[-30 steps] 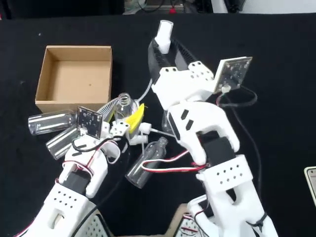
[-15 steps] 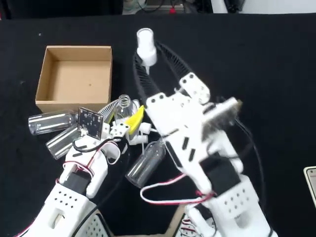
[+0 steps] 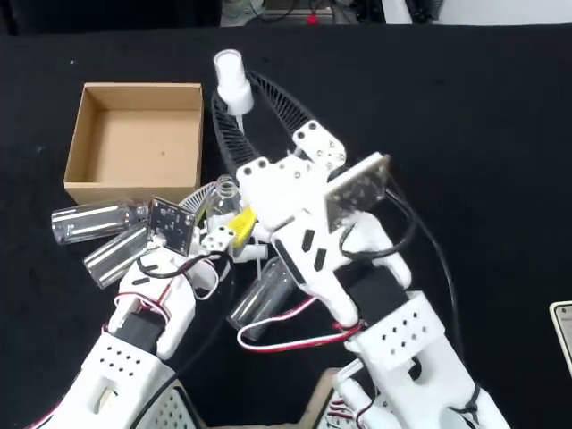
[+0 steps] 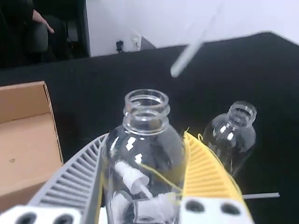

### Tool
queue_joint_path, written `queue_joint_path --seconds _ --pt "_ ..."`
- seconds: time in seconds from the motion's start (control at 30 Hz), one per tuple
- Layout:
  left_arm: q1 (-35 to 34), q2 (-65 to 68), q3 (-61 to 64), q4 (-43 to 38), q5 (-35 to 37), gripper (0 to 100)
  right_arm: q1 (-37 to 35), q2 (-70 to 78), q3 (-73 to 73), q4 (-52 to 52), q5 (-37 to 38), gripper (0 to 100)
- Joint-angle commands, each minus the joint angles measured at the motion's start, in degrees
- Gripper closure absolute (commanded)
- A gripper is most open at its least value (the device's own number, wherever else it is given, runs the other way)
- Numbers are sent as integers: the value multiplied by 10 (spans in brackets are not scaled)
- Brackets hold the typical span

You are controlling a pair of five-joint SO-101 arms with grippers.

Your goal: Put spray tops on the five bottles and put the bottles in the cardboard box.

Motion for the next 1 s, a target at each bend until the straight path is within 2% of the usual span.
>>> queue_joint_path --seconds 0.0,0.97 --pt "7 1 -7 -3 -12 920 -17 3 -44 -24 7 943" --pt "18 1 -8 -3 -14 920 -19 1 87 -28 7 943"
